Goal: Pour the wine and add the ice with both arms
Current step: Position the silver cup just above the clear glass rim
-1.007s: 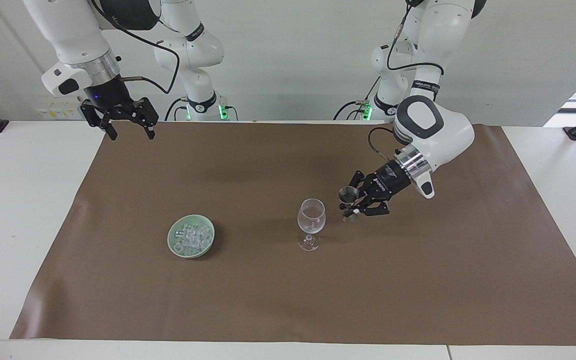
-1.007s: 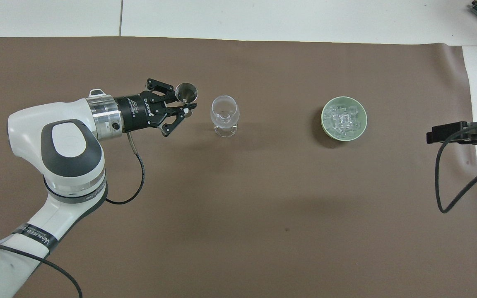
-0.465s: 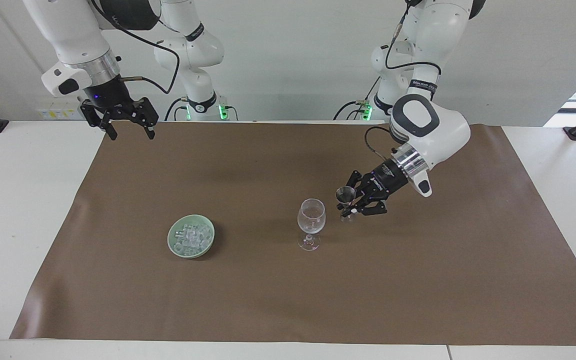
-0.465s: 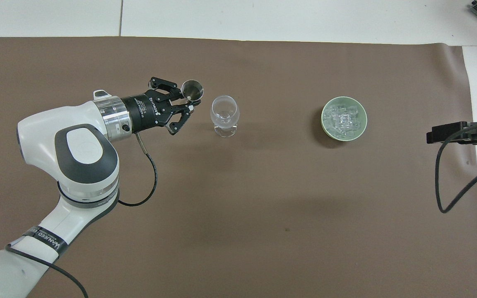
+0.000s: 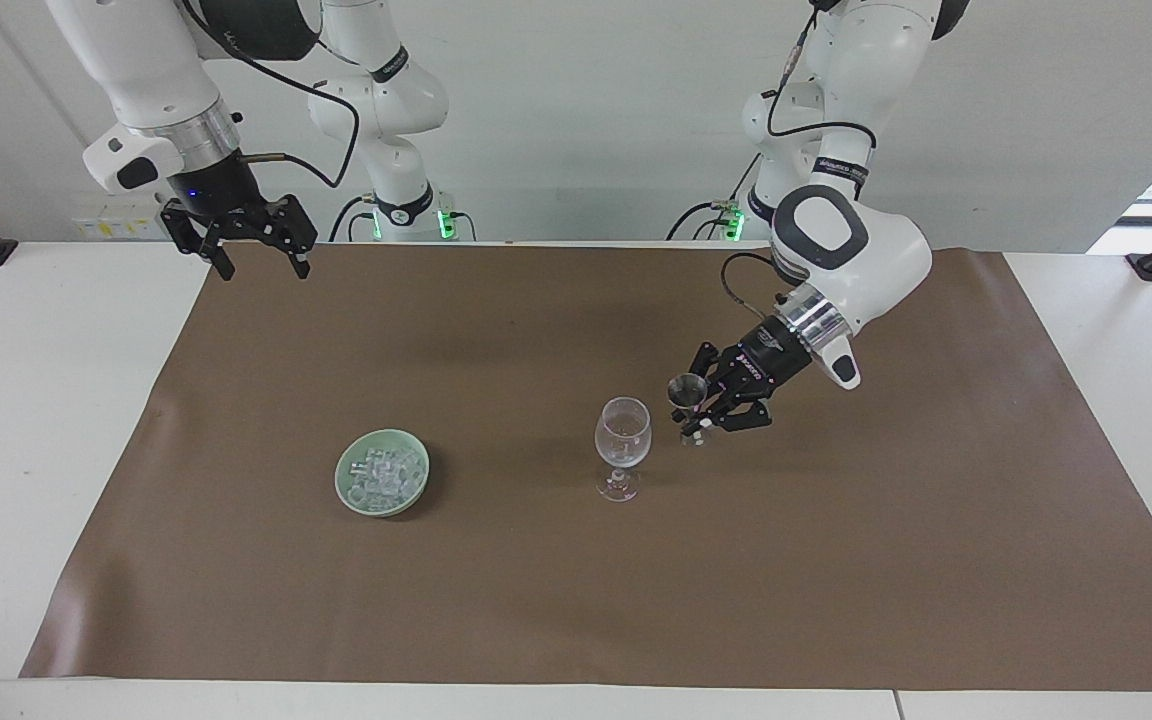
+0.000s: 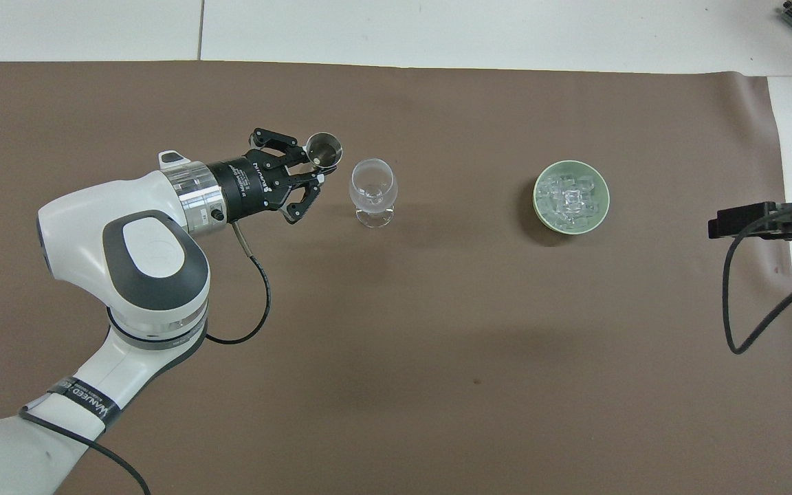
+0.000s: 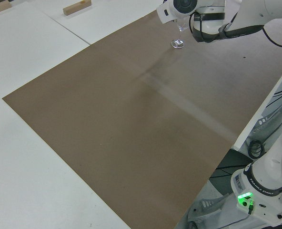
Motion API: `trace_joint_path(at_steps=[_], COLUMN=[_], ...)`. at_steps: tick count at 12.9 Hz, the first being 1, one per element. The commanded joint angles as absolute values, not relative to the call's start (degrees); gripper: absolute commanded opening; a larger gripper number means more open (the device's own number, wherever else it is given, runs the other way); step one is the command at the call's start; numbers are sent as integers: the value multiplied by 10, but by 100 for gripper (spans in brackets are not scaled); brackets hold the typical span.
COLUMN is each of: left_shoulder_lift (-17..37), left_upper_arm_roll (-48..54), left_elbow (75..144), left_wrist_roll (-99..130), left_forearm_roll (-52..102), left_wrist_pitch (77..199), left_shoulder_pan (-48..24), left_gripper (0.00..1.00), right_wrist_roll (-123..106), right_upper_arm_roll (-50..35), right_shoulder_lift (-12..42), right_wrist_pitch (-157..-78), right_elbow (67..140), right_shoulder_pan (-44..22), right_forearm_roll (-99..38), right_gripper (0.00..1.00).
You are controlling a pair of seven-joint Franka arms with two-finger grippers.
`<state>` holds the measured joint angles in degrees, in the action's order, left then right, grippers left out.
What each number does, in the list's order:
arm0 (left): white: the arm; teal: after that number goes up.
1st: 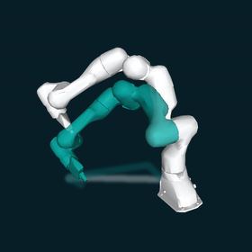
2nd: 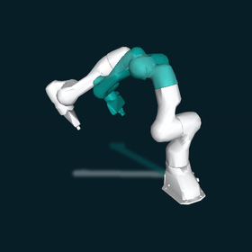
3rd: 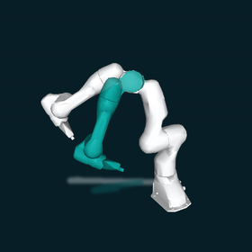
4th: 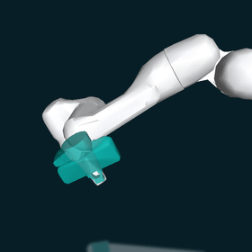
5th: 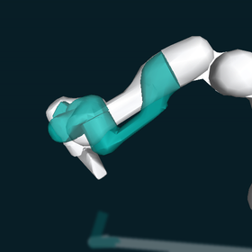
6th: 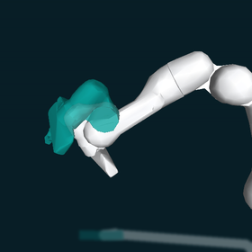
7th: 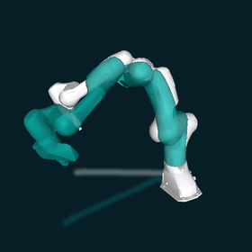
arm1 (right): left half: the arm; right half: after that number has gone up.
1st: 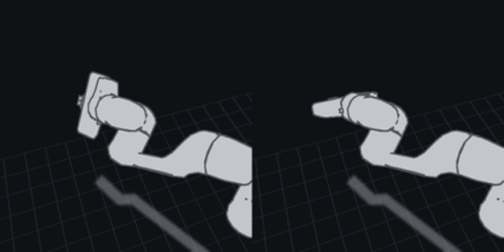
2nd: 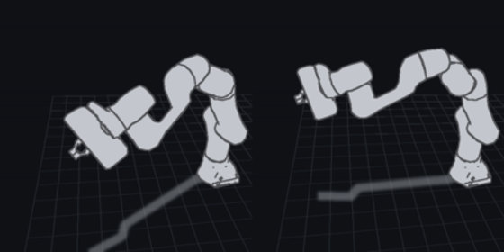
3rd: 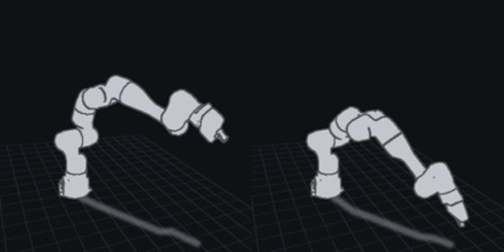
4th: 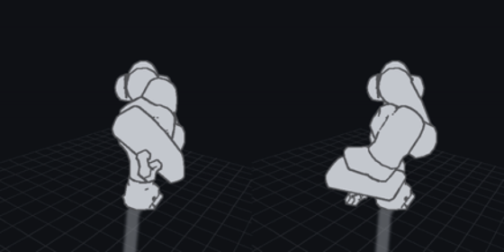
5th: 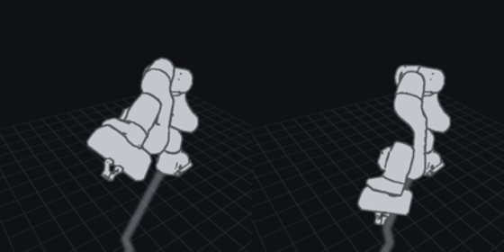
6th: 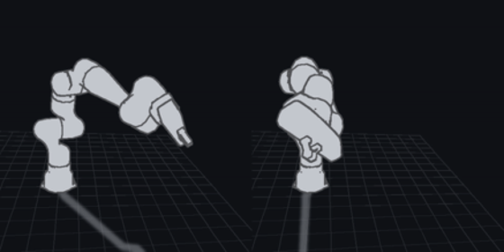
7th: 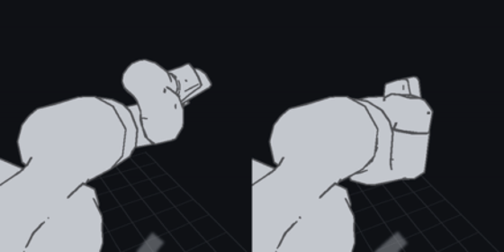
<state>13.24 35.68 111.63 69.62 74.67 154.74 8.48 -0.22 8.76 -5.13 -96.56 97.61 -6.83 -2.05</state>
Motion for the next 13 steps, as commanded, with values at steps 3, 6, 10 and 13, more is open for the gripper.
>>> trace_joint_path(at_steps=[3, 6, 10, 13], left_shoulder_lift=[145, 146, 154, 163], left_upper_arm_roll=[374, 375, 385, 390], left_elbow=[1115, 1114, 1108, 1105], left_wrist_roll=[707, 708, 706, 707], left_forearm_roll=[736, 716, 699, 685], left_wrist_pitch=[1604, 1613, 1656, 1680], left_shoulder_pan=[73, 72, 69, 66], left_gripper=[0, 0, 0, 0], right_wrist_roll=[-12, -12, -12, -12], right_upper_arm_roll=[84, 84, 84, 84], right_shoulder_lift=[-48, -48, -48, -48], right_wrist_pitch=[-961, -961, -961, -961], right_elbow=[972, 972, 972, 972], right_shoulder_pan=[-62, -62, -62, -62], right_forearm_roll=[-27, -27, -27, -27], right_gripper=[100, 100, 100, 100])
